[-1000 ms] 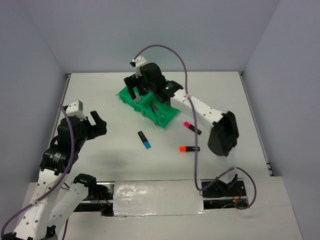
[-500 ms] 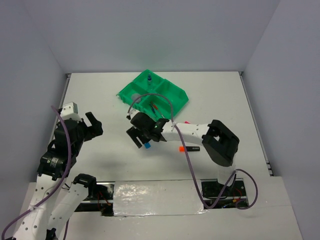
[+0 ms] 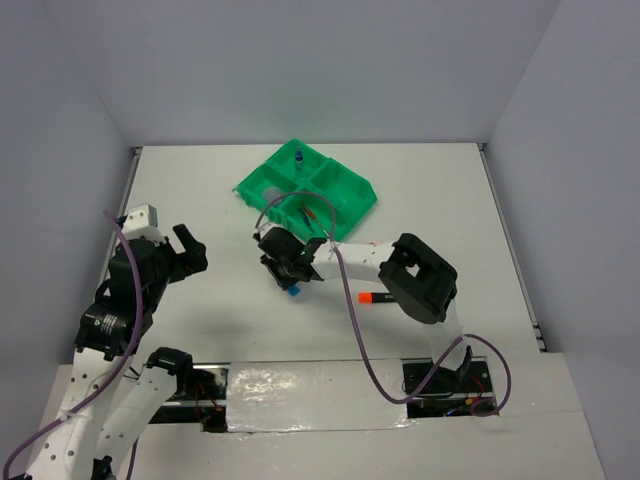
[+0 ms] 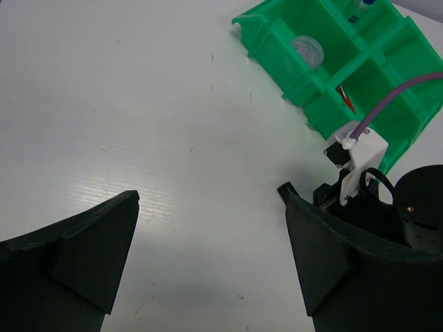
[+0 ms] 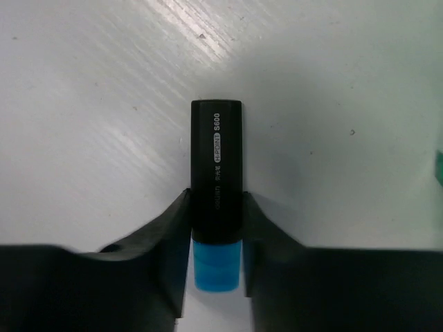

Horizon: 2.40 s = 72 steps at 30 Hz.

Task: Sort the stationery into containers
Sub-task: Pick up the pen from the center of the board, then place the pen in the storage box, then pick up the pen from the center of the board.

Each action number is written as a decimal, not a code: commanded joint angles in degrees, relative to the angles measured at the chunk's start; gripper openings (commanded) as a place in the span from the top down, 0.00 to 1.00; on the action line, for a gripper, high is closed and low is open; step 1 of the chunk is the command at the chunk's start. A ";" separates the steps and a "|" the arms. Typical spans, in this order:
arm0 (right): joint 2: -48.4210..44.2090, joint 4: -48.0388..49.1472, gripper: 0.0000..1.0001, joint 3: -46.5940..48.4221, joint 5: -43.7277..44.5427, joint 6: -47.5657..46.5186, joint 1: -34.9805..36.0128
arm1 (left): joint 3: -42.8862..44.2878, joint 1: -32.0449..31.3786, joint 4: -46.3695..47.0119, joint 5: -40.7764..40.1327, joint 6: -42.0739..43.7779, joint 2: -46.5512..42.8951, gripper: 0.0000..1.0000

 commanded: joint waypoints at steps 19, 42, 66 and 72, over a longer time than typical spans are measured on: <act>-17.19 11.89 1.00 0.84 -2.01 -9.51 -22.03 | -0.46 0.38 2.89 2.45 0.76 -1.31 0.01; 2.52 1.15 0.55 22.75 -7.68 -18.93 -35.15 | -0.90 0.29 4.38 6.32 2.17 0.01 0.01; -20.96 -8.60 0.30 -14.25 -1.45 -4.95 -35.59 | -0.72 0.29 4.47 7.64 2.87 0.36 0.01; -15.95 -10.62 0.30 -14.17 -4.17 -8.47 -35.68 | -0.81 0.29 4.38 7.11 2.69 0.18 0.01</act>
